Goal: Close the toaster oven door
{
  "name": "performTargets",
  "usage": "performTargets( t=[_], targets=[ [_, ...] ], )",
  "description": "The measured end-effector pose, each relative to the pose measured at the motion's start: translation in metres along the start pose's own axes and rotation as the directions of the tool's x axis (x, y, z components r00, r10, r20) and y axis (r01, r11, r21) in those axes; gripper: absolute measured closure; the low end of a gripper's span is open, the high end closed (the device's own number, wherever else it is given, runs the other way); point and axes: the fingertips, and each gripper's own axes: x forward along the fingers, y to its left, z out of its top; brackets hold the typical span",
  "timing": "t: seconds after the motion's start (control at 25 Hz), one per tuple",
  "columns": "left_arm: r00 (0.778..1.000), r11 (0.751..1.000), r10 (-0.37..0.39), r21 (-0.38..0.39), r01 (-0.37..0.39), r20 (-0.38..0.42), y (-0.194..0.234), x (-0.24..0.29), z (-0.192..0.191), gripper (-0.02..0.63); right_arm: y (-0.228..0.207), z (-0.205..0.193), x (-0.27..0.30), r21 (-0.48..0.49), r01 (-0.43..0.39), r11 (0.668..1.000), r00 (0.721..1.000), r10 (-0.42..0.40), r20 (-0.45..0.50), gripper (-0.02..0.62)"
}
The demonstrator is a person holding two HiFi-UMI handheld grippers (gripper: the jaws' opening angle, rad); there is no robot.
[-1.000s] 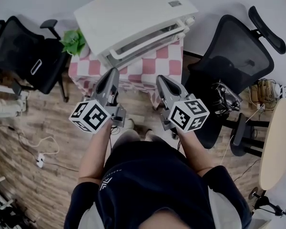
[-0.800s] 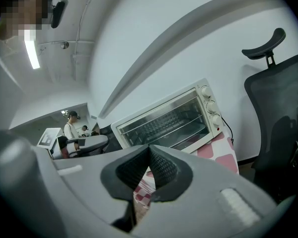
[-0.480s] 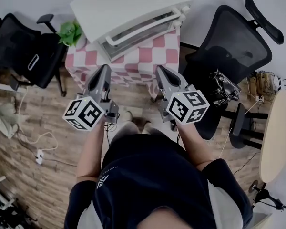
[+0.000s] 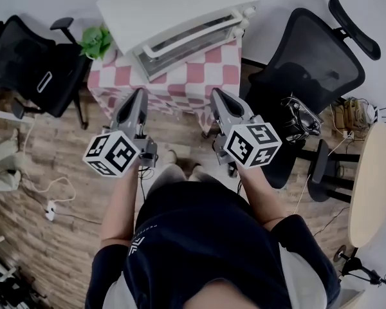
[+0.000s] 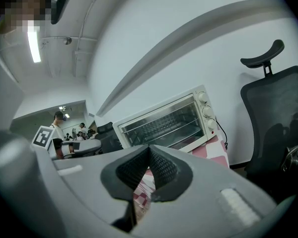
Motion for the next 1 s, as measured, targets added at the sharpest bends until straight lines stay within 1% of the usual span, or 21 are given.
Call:
performTargets(
  t=[0.28, 0.48, 0.76, 1.0],
  targets=[
    [1.0, 1.0, 0.005, -0.003, -0.005, -0.015, -0.001, -0.001, -0.002, 0.591, 0.0, 0.003, -0.003, 0.001, 0.002, 1.0, 1.0, -0.002, 0.01, 0.594],
    [1.0, 1.0, -0.006, -0.003, 0.006, -0.009, 0.0, 0.002, -0.003, 0.591, -0.002, 0.004, -0.003, 0.004, 0.007, 1.0, 1.0, -0.008, 0.014, 0.594],
    [1.0, 1.0, -0.009, 0.001, 0.009, -0.021, -0.002, 0.006, -0.004, 0.591, -0.004, 0.003, -0.001, 0.017, 0.005, 1.0, 1.0, -0.006, 0.011, 0.594],
    [1.0, 1.0, -0.021, -0.007, 0.021, -0.021, 0.0, 0.014, -0.004, 0.591, -0.008, 0.005, -0.001, 0.021, 0.021, 1.0, 1.0, -0.021, 0.011, 0.594]
  ],
)
